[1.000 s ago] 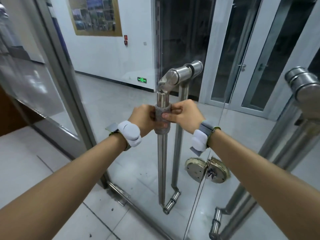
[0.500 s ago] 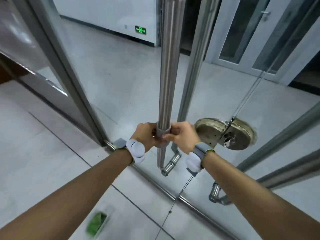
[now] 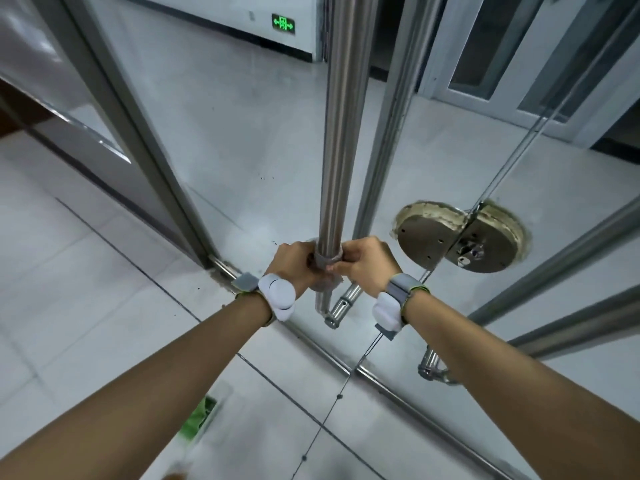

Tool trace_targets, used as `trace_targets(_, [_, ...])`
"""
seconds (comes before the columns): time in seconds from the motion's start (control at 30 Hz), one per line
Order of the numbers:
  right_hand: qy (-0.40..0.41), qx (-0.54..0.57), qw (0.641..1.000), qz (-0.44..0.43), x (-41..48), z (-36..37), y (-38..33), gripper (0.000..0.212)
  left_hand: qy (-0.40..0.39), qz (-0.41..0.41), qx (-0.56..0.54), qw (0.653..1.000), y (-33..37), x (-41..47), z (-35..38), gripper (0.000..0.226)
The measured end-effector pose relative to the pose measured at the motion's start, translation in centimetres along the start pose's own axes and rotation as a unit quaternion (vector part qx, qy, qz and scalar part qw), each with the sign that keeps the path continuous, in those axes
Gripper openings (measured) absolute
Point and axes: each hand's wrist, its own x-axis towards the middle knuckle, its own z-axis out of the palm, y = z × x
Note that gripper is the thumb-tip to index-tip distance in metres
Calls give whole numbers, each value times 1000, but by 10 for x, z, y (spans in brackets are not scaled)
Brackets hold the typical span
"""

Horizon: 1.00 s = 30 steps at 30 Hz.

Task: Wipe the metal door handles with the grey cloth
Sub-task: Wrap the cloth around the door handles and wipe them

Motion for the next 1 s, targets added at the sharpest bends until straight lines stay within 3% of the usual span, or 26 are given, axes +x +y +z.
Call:
trace_targets(0.3, [121, 37, 985, -113, -30, -79, -131, 15, 117, 111, 3, 987, 113, -9, -117, 38])
trace_targets(0.57, [189, -17, 970, -155, -77, -142, -224, 23, 214, 155, 47, 963, 193, -40, -195, 12])
trace_targets(0.67, [158, 11, 975, -157, -94, -139, -241, 10, 226, 165, 73, 957, 201, -62, -204, 21])
trace_targets(0.77, [127, 3, 975, -184, -95, -121, -256, 17, 220, 162, 95, 957, 192, -87, -217, 18])
trace_targets(0.87, [40, 20, 977, -209, -90, -66, -276, 23, 248, 85, 102, 960, 151, -128, -238, 6])
trace_targets(1.0, [-45, 54, 975, -209, -74, 28, -284, 29, 259, -4, 76, 963, 76, -187, -254, 6])
